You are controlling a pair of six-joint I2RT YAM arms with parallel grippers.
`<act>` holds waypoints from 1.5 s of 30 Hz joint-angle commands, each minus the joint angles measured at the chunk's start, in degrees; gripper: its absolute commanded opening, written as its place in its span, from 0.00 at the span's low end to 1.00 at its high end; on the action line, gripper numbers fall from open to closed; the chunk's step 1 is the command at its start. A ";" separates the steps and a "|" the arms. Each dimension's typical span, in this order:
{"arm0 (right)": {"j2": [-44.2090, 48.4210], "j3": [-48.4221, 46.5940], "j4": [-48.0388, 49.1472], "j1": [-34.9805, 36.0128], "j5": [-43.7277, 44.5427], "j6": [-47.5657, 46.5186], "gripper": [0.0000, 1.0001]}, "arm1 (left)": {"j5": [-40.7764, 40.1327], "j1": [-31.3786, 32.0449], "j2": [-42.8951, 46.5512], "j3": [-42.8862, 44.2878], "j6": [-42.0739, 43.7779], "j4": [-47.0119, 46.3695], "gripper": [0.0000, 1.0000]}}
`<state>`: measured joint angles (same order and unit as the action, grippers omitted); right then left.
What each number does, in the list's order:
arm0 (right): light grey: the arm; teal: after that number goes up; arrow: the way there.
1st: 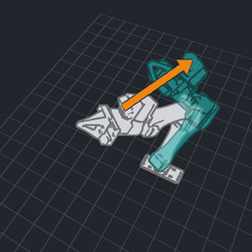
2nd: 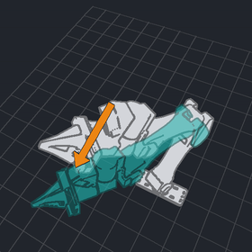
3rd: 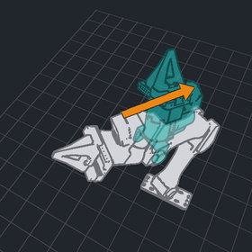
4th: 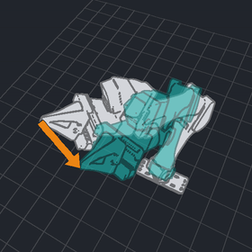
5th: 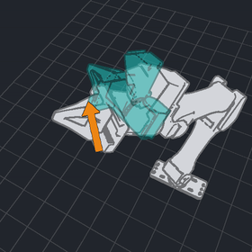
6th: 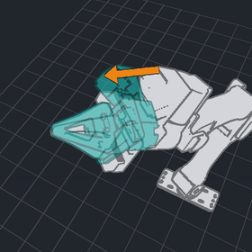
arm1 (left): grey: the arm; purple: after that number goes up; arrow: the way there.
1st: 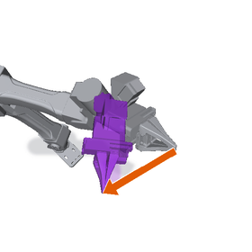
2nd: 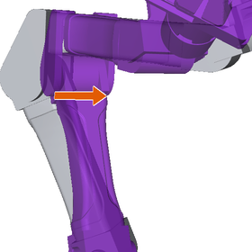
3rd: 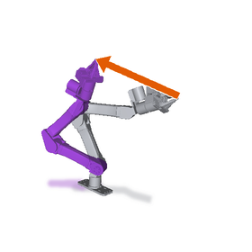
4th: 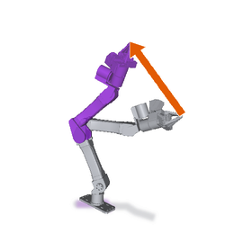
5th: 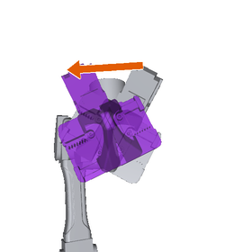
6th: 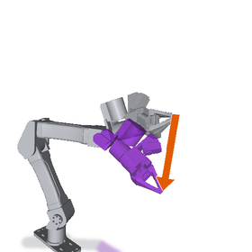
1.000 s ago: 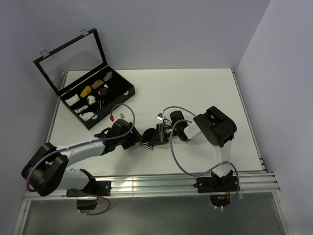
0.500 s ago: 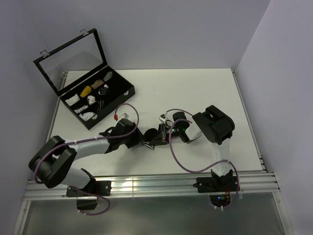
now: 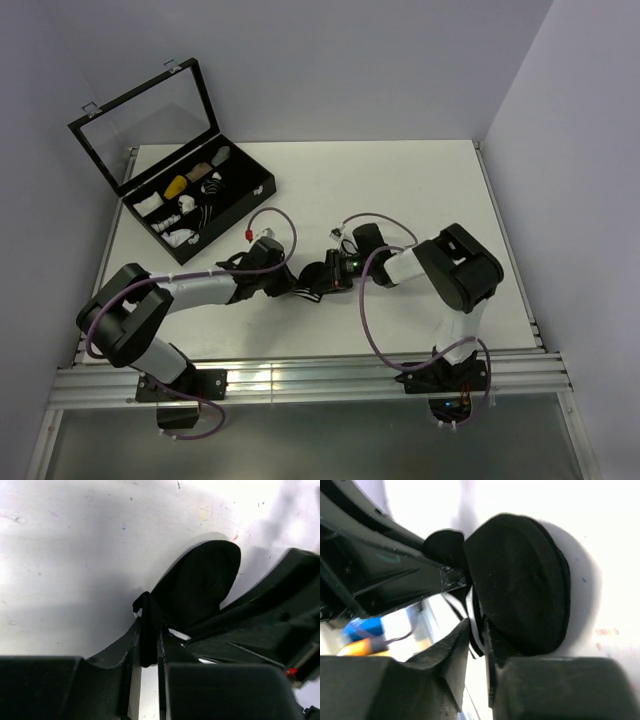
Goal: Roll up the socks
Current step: Roll the sock at the center of the board.
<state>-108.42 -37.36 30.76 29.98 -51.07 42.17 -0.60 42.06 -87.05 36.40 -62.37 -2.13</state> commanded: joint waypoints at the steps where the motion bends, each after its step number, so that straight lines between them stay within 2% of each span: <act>1: 6.45 0.10 -13.78 1.57 13.69 -10.61 0.26 | -0.80 0.65 -1.63 2.97 2.07 5.55 0.11; 6: 18.04 -0.69 -22.30 9.47 29.85 -18.34 0.34 | -2.12 1.00 -1.81 5.52 3.22 9.07 0.07; 7: 19.46 -0.95 -23.20 11.05 35.89 -19.40 0.35 | -2.21 1.09 -1.73 5.78 3.39 9.25 0.07; 10: 23.50 -0.52 -23.56 16.68 44.26 -23.53 0.36 | -2.39 1.18 -1.72 6.49 3.92 9.78 0.08; 19: 22.64 -1.13 -21.98 26.53 54.49 -29.60 0.37 | -1.33 1.35 -2.43 7.45 4.45 9.78 0.08; 30: 13.68 -4.64 -26.19 30.49 61.61 -31.01 0.38 | -0.89 1.27 -1.29 8.33 4.89 11.53 0.12; 31: 13.24 -4.82 -26.63 30.49 63.18 -30.92 0.37 | -0.81 1.35 -0.94 8.59 4.98 11.80 0.12; 33: 11.93 -5.43 -27.86 30.58 64.07 -30.22 0.24 | -0.89 1.35 -0.67 8.95 5.24 12.58 0.13; 34: 11.66 -5.70 -28.21 30.49 63.99 -29.96 0.17 | -1.07 1.27 -0.32 9.04 5.15 12.94 0.15; 35: 11.48 -5.88 -28.39 30.49 63.55 -29.70 0.04 | -1.16 1.35 0.03 9.12 5.15 13.12 0.18; 36: 11.48 -6.31 -28.56 30.49 62.77 -29.26 0.00 | -1.33 1.35 0.38 9.12 4.80 13.47 0.26; 39: 12.18 -7.37 -29.61 29.97 58.46 -28.21 0.00 | -2.73 1.27 2.93 8.60 3.49 13.99 0.40; 40: 12.70 -7.72 -30.06 29.62 57.23 -27.68 0.00 | -3.52 1.18 4.59 8.34 3.13 14.95 0.48; 43: 13.58 -8.51 -30.32 26.81 49.07 -24.96 0.00 | -6.77 1.00 8.01 7.20 1.38 16.28 0.61; 45: 14.29 -8.25 -30.32 24.35 40.47 -21.98 0.00 | -8.27 0.65 9.87 6.14 -0.29 16.90 0.69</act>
<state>-93.86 -44.69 4.49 57.17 2.76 15.70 -6.13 42.02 -81.65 42.89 -60.03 15.29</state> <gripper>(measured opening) 0.026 0.663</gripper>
